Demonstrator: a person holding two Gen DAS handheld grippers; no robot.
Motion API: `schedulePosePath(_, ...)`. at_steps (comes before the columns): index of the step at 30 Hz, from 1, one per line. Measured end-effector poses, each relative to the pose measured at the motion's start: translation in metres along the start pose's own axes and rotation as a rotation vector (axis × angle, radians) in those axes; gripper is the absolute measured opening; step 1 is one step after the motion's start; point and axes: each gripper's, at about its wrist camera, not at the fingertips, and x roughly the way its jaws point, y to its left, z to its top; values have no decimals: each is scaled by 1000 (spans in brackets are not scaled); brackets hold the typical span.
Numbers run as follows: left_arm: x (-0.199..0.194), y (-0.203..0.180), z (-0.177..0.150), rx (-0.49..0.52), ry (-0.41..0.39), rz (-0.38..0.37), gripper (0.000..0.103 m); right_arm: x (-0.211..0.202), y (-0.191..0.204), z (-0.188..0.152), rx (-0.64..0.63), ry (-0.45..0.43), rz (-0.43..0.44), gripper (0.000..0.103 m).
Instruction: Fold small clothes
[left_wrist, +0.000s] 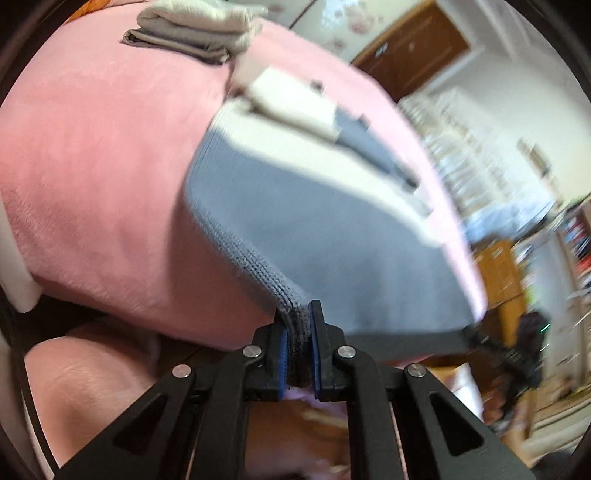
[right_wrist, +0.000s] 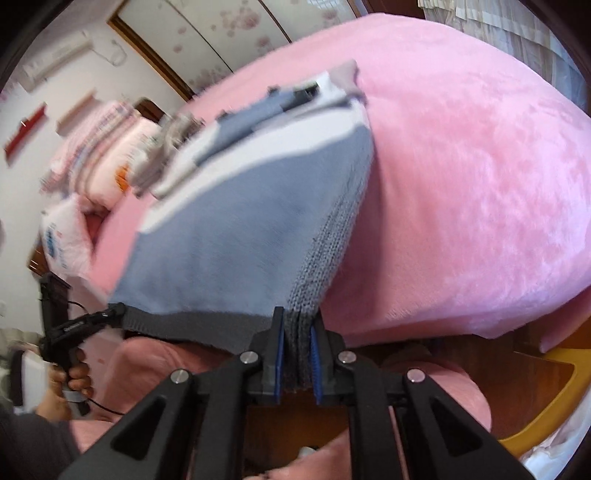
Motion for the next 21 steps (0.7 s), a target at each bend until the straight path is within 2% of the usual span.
schedulePosePath(4, -18, -12, 28, -42, -79, -95, 7, -20, 14, 27, -2, -77, 96, 11)
schedulePosePath(8, -15, -25, 63, -94, -127, -138, 8, -34, 29, 61, -19, -153, 169, 11)
schedulePosePath(12, -7, -40, 100, -128, -175, -137, 7, -44, 40, 96, -39, -212, 201, 11)
schedulePosePath(16, -15, -51, 122, -105, -236, -104, 7, -51, 47, 125, -48, -255, 217, 11)
schedulePosePath(21, -27, -56, 146, -77, -284, -67, 7, -55, 42, 142, -46, -284, 209, 11)
